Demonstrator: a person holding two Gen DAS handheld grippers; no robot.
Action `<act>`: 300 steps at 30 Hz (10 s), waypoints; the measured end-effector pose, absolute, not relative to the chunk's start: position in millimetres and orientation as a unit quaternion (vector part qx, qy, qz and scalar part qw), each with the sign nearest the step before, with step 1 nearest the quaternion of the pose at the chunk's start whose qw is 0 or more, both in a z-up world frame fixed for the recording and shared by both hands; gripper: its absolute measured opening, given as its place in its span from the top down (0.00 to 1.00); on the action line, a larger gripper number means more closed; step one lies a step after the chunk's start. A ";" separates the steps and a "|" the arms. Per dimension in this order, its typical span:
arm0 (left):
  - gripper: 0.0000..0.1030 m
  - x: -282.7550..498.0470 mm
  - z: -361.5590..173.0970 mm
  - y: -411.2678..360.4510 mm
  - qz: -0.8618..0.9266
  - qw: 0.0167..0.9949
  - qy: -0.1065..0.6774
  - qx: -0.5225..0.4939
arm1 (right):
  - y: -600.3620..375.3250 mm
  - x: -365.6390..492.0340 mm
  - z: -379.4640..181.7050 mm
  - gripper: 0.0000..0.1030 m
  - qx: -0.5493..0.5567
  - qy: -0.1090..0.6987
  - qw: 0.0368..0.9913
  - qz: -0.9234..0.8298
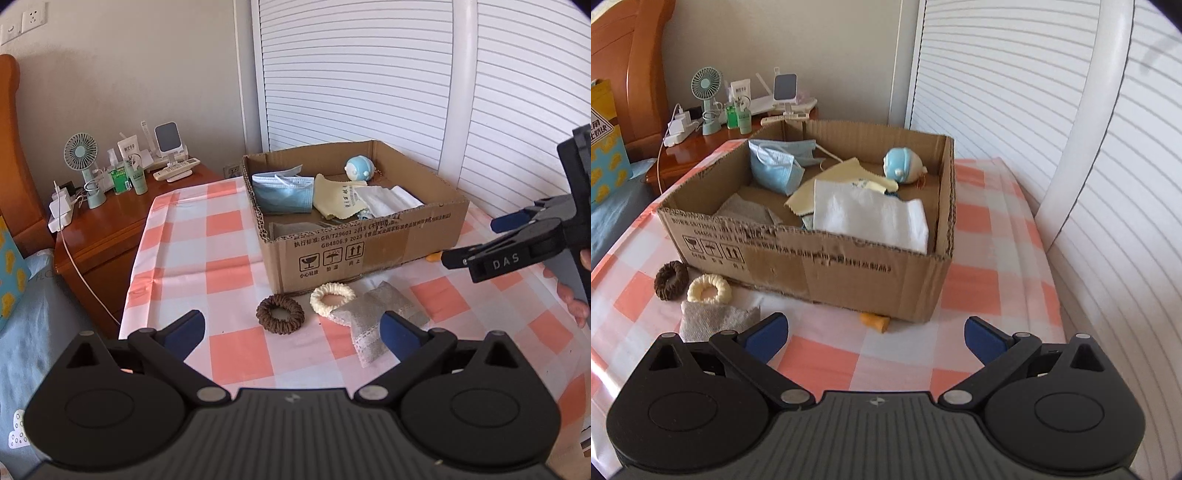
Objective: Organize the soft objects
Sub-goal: 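Move the left gripper to the brown scrunchie while the right gripper approaches the orange piece, then grasp the brown scrunchie with the left gripper while the right gripper grasps the orange piece, then drop the brown scrunchie into the box with the left gripper while the right gripper drops the orange piece in, then move the right gripper toward the grey sachet while the left gripper approaches the cream scrunchie, then grasp the cream scrunchie with the left gripper while the right gripper grasps the grey sachet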
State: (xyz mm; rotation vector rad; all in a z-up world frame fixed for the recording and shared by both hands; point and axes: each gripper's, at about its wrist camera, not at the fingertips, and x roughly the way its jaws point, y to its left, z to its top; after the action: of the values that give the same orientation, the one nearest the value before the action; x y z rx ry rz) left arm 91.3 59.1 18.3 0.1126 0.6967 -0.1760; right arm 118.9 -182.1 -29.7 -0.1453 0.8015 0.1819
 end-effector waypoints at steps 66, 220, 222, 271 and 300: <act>0.59 178.6 -55.3 78.2 -0.129 0.907 0.398 0.034 | -169.1 134.0 -73.9 0.62 -0.031 0.351 0.935 0.032; 0.01 83.3 20.4 91.5 -0.018 0.947 0.319 0.024 | -90.5 103.1 -35.1 0.00 -0.089 0.388 0.894 0.204; 0.01 82.3 19.8 92.3 -0.018 0.948 0.316 0.027 | -81.8 102.5 -42.1 0.00 -0.098 0.390 0.893 0.204; 0.00 172.3 -61.1 34.9 -0.070 0.899 0.432 0.026 | -163.1 108.4 -79.8 0.00 -0.063 0.396 0.910 0.107; 0.43 169.8 -59.6 34.5 -0.103 0.921 0.374 0.041 | -163.9 104.2 -81.5 0.00 -0.065 0.387 0.913 0.111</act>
State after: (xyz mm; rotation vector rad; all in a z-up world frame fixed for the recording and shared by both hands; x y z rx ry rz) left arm 169.8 34.5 -59.6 0.0848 0.7678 -0.2124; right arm 104.2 -163.9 -81.5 -0.1331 0.7981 0.2285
